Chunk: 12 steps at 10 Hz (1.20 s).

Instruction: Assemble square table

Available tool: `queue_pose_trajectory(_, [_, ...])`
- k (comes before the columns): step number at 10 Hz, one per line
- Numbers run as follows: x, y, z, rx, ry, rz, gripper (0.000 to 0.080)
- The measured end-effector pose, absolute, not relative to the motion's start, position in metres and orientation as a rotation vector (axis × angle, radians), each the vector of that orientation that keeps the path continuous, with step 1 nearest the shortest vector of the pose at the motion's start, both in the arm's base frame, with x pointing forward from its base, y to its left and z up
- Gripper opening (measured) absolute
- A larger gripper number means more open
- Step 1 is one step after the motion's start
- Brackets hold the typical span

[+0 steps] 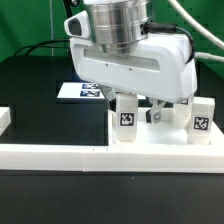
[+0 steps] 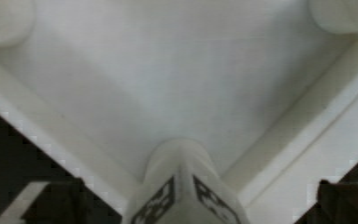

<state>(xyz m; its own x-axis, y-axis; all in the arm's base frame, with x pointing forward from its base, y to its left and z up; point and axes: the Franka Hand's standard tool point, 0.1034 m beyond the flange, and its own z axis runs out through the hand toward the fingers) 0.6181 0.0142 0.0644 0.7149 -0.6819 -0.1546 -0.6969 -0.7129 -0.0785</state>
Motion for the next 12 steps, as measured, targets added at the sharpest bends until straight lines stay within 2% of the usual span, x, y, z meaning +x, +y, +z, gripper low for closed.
queue_pose_trajectory(3, [0.62,0.011,0.066,-2.892,0.778,0.141,0.0649])
queue_pose_trajectory(4, [0.63,0.0,0.079,-2.988,0.475,0.11,0.0649])
queue_pose_trajectory(5, [0.64,-0.001,0.083,-3.043,0.188,0.01,0.0649])
queue_pose_trajectory(7, [0.639,-0.003,0.079,-3.038,0.166,-0.011,0.0649])
queue_pose_trajectory(9, [0.639,-0.003,0.078,-3.032,0.238,-0.006,0.0387])
queue_pose_trajectory(10, [0.639,-0.003,0.078,-3.017,0.383,0.001,0.0286])
queue_pose_trajectory(12, [0.639,-0.005,0.078,-2.989,0.574,0.011,0.0288])
